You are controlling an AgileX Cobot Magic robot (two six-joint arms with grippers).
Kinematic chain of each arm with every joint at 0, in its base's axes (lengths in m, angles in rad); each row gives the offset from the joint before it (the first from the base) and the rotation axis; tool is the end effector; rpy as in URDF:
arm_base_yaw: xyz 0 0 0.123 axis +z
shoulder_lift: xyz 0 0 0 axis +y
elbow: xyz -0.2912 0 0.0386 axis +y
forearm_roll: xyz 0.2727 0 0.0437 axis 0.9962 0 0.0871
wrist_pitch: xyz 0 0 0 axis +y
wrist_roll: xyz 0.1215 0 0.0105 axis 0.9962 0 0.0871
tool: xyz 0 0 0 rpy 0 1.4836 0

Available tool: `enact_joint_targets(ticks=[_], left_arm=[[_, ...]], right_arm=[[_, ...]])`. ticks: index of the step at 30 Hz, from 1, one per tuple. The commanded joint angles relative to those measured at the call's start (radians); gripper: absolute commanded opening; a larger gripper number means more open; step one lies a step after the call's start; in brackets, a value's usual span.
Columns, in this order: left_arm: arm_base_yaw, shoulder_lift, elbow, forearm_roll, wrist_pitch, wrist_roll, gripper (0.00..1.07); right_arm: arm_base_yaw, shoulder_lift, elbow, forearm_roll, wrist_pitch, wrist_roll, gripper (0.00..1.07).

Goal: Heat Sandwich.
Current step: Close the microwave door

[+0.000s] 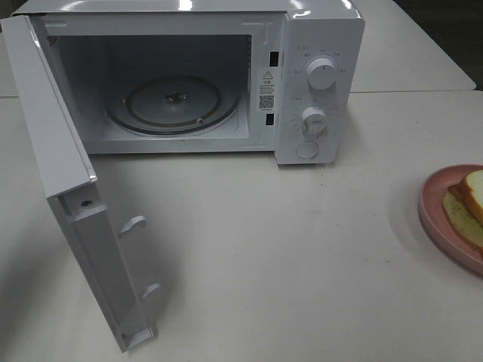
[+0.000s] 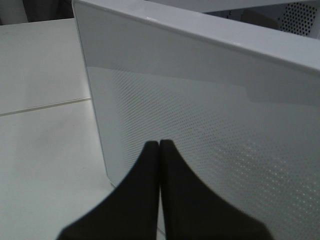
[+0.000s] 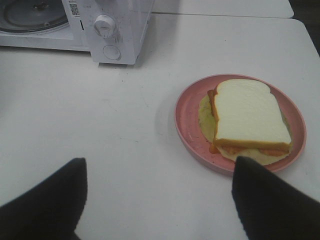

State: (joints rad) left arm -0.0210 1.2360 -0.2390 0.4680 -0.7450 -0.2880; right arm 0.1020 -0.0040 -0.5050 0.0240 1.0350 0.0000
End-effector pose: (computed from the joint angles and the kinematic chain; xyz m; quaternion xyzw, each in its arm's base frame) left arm 0.2379 -0.0423 0.1798 0.1308 0.7663 -0.1064 0.6199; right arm 0.0354 0.0062 0.2796 -0.0434 0.8429 0.0393 0.5349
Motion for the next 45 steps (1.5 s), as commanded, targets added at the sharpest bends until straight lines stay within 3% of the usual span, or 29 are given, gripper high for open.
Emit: enact_joint_targets(ticks=[1,3,8,12,15,16,20,29,41,45], left_arm=[[-0.047,0.040,-0.021,0.005,-0.010,-0.013,0.00],[-0.104,0.078,-0.032,-0.021,-0.010,-0.008,0.00],[-0.157,0.110,-0.041,-0.094,-0.014,0.023,0.00],[-0.279,0.164,-0.048,-0.266,-0.018,0.138,0.00],[-0.318,0.179,-0.048,-0.331,-0.018,0.175,0.00],[-0.354,0.195,-0.054,-0.381,-0.017,0.216,0.00],[-0.409,0.217,-0.075,-0.447,-0.016,0.255,0.00],[-0.534,0.311,-0.206,-0.590,0.017,0.307,0.00],[-0.630,0.429,-0.375,-0.686,0.052,0.312,0.00],[-0.664,0.473,-0.439,-0.739,0.070,0.373,0.00]], right_arm=[[-0.006,-0.027,0.000,0.002,-0.003,-0.018,0.76],[-0.006,-0.027,0.000,0.002,-0.003,-0.018,0.76],[-0.006,-0.027,0.000,0.002,-0.003,-0.018,0.76],[-0.006,-0.027,0.000,0.002,-0.003,-0.018,0.76],[-0.006,-0.027,0.000,0.002,-0.003,-0.018,0.76],[-0.006,-0.027,0.000,0.002,-0.003,-0.018,0.76],[-0.006,-0.027,0.000,0.002,-0.003,-0.018,0.76],[-0.006,-0.027,0.000,0.002,-0.003,-0.018,0.76],[-0.006,-0.027,0.000,0.002,-0.003,-0.018,0.76],[-0.006,-0.027,0.000,0.002,-0.003,-0.018,0.76]])
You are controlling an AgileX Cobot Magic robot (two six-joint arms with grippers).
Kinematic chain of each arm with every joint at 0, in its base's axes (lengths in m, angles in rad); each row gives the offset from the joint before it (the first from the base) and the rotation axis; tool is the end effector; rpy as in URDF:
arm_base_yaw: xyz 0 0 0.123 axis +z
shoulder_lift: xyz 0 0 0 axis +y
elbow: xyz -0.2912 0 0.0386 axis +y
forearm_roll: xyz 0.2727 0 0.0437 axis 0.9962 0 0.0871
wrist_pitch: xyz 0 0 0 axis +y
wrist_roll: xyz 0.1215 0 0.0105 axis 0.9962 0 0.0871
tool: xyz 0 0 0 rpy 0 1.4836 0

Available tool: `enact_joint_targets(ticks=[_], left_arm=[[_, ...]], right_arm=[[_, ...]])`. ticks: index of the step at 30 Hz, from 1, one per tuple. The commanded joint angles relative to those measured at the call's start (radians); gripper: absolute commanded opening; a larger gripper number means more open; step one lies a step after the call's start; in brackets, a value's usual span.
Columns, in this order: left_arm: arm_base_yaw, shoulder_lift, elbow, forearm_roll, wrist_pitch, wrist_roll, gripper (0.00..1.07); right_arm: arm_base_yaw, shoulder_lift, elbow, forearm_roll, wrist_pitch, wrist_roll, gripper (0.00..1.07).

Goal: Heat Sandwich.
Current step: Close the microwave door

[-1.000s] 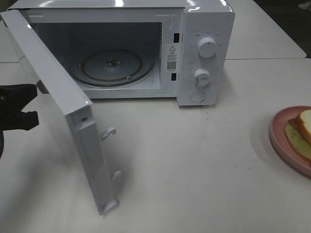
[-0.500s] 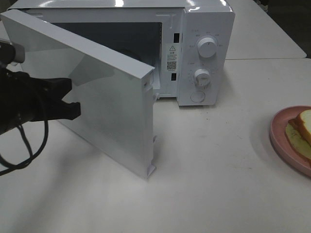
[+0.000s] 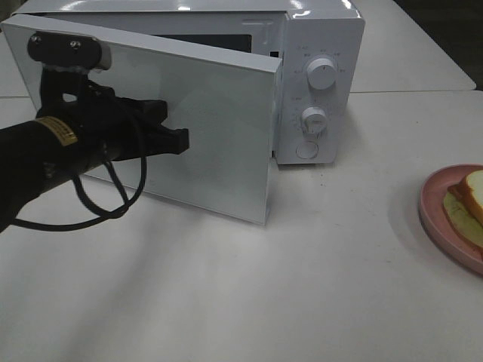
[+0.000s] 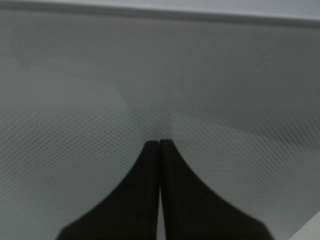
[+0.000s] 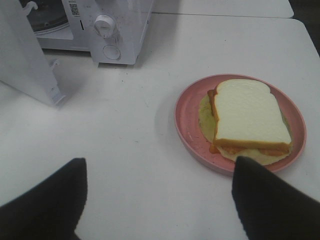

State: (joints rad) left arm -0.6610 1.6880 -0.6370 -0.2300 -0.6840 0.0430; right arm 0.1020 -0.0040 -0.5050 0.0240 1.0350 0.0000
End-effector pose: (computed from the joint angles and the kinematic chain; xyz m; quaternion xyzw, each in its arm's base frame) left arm 0.2960 -0.2079 0.1578 0.1660 0.7844 -0.1775 0.5707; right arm 0.0354 0.0062 0.2796 -0.0434 0.8429 0.0393 0.5349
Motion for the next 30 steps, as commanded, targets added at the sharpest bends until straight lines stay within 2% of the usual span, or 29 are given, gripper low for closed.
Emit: enact_joint_targets(ticks=[1,3,5,8,15,17,30], left_arm=[[-0.033,0.032,-0.063,-0.060,0.009,0.059,0.00],[-0.056,0.059,-0.110,-0.120,0.019,0.089,0.00],[-0.061,0.070,-0.126,-0.136,0.032,0.104,0.00],[-0.061,0.108,-0.199,-0.181,0.098,0.133,0.00],[-0.061,0.162,-0.293,-0.187,0.115,0.137,0.00],[-0.061,0.194,-0.341,-0.187,0.124,0.155,0.00],[-0.057,0.295,-0.511,-0.195,0.188,0.159,0.00]], right_arm=[[-0.006,-0.027,0.000,0.002,-0.003,-0.018,0.76],[-0.006,-0.027,0.000,0.002,-0.003,-0.018,0.76],[-0.006,-0.027,0.000,0.002,-0.003,-0.018,0.76],[-0.006,-0.027,0.000,0.002,-0.003,-0.018,0.76],[-0.006,-0.027,0.000,0.002,-0.003,-0.018,0.76],[-0.006,-0.027,0.000,0.002,-0.003,-0.018,0.76],[-0.006,-0.027,0.000,0.002,-0.003,-0.018,0.76]])
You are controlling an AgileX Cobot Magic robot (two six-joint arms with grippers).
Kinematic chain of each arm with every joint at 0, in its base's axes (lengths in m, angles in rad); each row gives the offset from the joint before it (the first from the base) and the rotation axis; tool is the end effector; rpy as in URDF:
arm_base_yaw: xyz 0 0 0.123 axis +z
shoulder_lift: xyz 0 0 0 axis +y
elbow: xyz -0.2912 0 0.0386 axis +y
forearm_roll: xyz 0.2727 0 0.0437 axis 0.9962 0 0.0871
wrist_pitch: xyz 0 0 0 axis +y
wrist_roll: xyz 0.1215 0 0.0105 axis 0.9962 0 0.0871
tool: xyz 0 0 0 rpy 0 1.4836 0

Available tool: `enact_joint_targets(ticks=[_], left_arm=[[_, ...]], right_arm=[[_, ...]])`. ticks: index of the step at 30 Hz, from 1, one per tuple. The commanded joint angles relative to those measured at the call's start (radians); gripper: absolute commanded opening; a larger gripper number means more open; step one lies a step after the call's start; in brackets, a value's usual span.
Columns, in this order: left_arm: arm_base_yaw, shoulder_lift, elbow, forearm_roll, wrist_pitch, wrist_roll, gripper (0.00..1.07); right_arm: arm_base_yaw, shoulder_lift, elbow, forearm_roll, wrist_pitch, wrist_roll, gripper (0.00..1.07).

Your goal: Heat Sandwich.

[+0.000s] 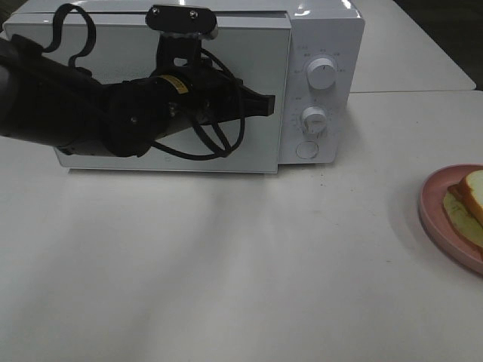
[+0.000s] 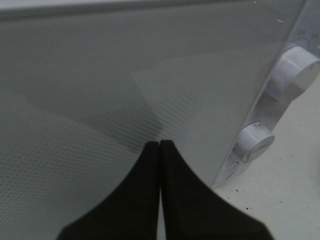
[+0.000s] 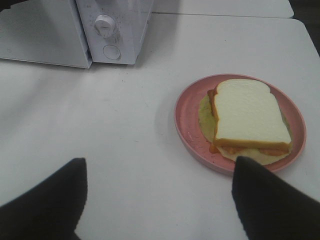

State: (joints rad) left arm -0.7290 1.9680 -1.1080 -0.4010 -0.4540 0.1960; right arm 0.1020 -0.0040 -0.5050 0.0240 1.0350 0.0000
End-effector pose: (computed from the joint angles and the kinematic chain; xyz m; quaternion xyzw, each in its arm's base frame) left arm 0.3660 -0.2989 0.1571 0.1787 0.7983 -0.1841 0.5449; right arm 0.0354 0.0062 0.2796 -0.0434 0.8429 0.0393 0.5349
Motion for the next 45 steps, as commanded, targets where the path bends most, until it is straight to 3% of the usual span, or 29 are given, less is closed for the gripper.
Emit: enact_joint_targets(ticks=[1,3,8,10,12,18,31,45], left_arm=[[0.011,0.017,-0.047,-0.024,-0.042,0.009,0.00],[0.011,0.022,-0.054,-0.026,-0.042,0.018,0.00],[0.023,0.045,-0.100,-0.144,-0.032,0.090,0.00],[0.045,0.066,-0.145,-0.210,-0.005,0.157,0.00],[0.058,0.087,-0.190,-0.226,0.024,0.191,0.00],[0.061,0.084,-0.202,-0.224,0.061,0.221,0.00],[0.060,0.047,-0.165,-0.223,0.130,0.225,0.00],[0.014,-0.106,0.042,-0.226,0.147,0.225,0.00]], right_arm=[[-0.006,-0.027,0.000,0.002,-0.003,-0.018,0.76],[-0.006,-0.027,0.000,0.002,-0.003,-0.018,0.76],[-0.006,-0.027,0.000,0.002,-0.003,-0.018,0.76],[-0.006,-0.027,0.000,0.002,-0.003,-0.018,0.76],[-0.006,-0.027,0.000,0.002,-0.003,-0.017,0.76],[-0.006,-0.027,0.000,0.002,-0.003,-0.017,0.76],[-0.006,-0.027,0.000,0.002,-0.003,-0.017,0.76],[-0.006,-0.027,0.000,0.002,-0.003,-0.017,0.76]])
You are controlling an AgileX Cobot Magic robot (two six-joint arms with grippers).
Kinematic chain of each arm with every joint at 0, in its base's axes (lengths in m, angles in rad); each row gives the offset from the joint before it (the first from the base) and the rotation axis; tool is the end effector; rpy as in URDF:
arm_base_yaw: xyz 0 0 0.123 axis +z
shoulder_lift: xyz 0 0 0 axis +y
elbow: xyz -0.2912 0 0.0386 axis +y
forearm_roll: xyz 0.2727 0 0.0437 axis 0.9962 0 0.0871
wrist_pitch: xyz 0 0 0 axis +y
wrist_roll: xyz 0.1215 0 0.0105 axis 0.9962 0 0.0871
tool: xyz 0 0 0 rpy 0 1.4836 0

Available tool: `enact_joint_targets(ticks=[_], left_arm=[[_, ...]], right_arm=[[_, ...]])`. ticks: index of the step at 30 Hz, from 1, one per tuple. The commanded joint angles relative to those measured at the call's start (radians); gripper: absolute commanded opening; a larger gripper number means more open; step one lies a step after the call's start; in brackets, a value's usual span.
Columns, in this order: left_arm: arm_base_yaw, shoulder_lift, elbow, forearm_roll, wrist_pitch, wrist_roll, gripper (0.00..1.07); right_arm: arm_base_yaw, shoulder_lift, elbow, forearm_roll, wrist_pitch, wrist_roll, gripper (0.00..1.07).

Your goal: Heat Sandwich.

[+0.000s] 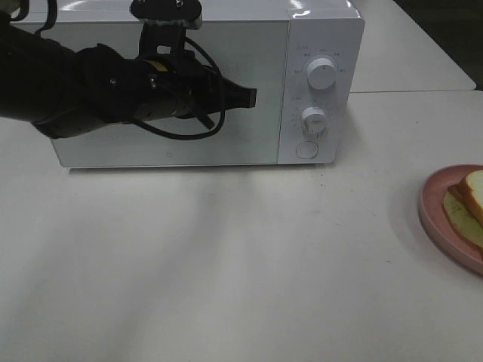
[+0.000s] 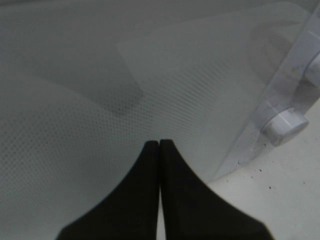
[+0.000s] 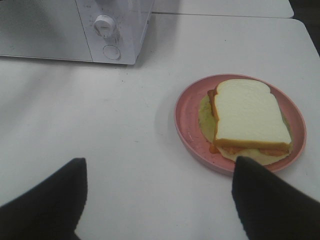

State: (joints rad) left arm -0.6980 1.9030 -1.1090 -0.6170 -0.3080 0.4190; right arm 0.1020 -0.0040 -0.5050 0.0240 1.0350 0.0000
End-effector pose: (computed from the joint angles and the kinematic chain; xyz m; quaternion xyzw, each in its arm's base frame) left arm 0.3674 -0.2804 0.1692 0.1731 0.8279 -0.1558 0.5102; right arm 0.0354 0.0062 0.2796 -0.0434 0.8429 0.0393 0.5349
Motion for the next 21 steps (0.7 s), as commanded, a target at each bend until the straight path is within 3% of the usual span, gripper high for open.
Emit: enact_joint_targets(ticks=[1,6,9,10,11,12,13,14,16,20,21], left_arm=[[-0.024,-0.053,0.063,-0.010,0.003,0.002,0.00],[-0.034,-0.127,0.127,-0.011,0.124,-0.002,0.01],[-0.032,-0.173,0.158,-0.018,0.267,-0.006,0.15],[-0.032,-0.173,0.158,-0.018,0.267,-0.006,0.15],[-0.027,-0.180,0.162,-0.018,0.296,-0.006,0.23],[-0.019,-0.200,0.168,-0.018,0.387,-0.006,0.54],[-0.013,-0.207,0.168,-0.018,0.419,-0.011,0.68],[-0.013,-0.207,0.168,-0.018,0.419,-0.011,0.68],[0.015,-0.227,0.168,-0.012,0.538,-0.012,1.05],[0.044,-0.245,0.168,0.027,0.628,-0.009,1.03],[0.066,-0.252,0.168,0.060,0.720,-0.009,1.02]], right_arm=[[-0.006,-0.027,0.000,0.002,-0.003,-0.017,0.76],[-0.006,-0.027,0.000,0.002,-0.003,-0.017,0.76],[-0.006,-0.027,0.000,0.002,-0.003,-0.017,0.76],[-0.006,-0.027,0.000,0.002,-0.003,-0.017,0.76],[-0.006,-0.027,0.000,0.002,-0.003,-0.017,0.76],[-0.006,-0.027,0.000,0.002,-0.003,-0.017,0.76],[-0.006,-0.027,0.000,0.002,-0.003,-0.017,0.76],[-0.006,-0.027,0.000,0.002,-0.003,-0.017,0.76],[-0.006,-0.027,0.000,0.001,-0.003,-0.011,0.76],[-0.006,-0.027,0.000,0.001,-0.003,-0.011,0.76],[-0.006,-0.027,0.000,0.001,-0.003,-0.011,0.76]])
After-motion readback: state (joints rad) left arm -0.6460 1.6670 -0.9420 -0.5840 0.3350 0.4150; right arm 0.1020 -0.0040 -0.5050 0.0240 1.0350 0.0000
